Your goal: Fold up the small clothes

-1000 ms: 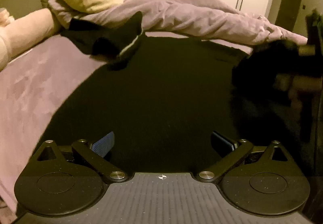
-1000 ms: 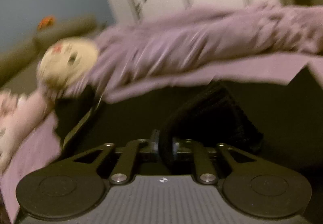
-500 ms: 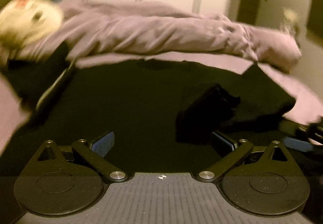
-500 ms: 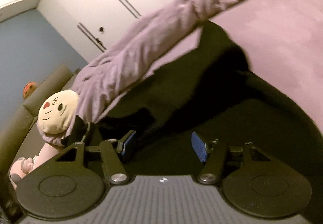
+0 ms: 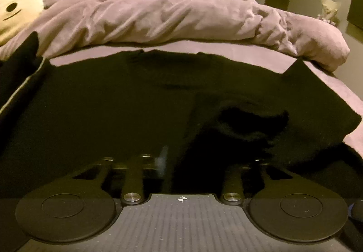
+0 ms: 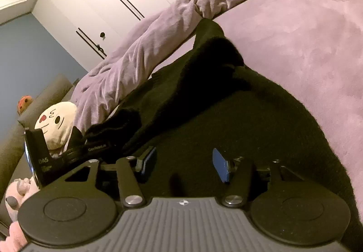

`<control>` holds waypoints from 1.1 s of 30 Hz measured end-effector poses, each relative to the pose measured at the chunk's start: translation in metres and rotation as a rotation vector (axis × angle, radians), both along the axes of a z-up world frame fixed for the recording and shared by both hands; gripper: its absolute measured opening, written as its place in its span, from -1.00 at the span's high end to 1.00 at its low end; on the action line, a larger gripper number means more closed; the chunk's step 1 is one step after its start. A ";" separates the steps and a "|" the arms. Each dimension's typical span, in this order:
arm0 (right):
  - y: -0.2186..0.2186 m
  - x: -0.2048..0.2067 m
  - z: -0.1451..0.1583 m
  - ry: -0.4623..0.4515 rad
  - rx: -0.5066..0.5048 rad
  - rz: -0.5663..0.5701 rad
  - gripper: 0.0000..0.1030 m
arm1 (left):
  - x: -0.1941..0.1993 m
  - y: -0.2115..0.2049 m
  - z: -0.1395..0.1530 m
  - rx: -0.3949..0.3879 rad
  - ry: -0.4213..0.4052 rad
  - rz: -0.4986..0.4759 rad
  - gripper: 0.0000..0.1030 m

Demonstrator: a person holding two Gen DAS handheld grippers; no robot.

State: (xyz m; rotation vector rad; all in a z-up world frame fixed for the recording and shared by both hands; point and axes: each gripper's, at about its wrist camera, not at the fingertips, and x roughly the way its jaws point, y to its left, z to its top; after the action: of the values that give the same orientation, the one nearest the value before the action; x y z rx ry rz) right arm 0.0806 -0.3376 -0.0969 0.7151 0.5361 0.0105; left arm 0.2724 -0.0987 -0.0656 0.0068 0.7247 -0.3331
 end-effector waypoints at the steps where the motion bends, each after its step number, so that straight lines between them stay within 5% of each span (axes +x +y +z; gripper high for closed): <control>1: 0.001 0.000 0.001 -0.001 -0.011 -0.005 -0.04 | 0.001 0.001 0.002 0.003 -0.004 0.009 0.75; 5: -0.003 0.001 0.005 -0.003 -0.044 -0.049 0.00 | -0.004 0.017 0.019 -0.063 -0.058 0.047 0.79; 10: -0.020 -0.001 0.004 0.026 -0.053 -0.119 0.17 | 0.003 0.051 0.050 -0.050 -0.184 0.136 0.79; 15: -0.024 0.010 0.003 0.066 -0.119 -0.141 0.33 | 0.034 0.093 0.047 -0.032 -0.119 0.250 0.72; 21: -0.019 0.011 0.000 0.066 -0.159 -0.149 0.37 | 0.031 0.099 0.019 0.063 -0.062 0.251 0.04; 28: -0.022 0.006 0.000 0.089 -0.242 -0.179 0.78 | 0.035 0.104 0.008 0.038 -0.017 0.280 0.04; 33: -0.022 0.009 -0.001 0.099 -0.304 -0.182 0.85 | 0.036 0.101 0.006 0.064 -0.007 0.284 0.07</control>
State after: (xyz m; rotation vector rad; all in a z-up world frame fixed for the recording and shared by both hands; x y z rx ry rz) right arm 0.0899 -0.3601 -0.0981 0.4662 0.5511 -0.2723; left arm 0.3080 0.0023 -0.0600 -0.0339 0.7183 -0.0387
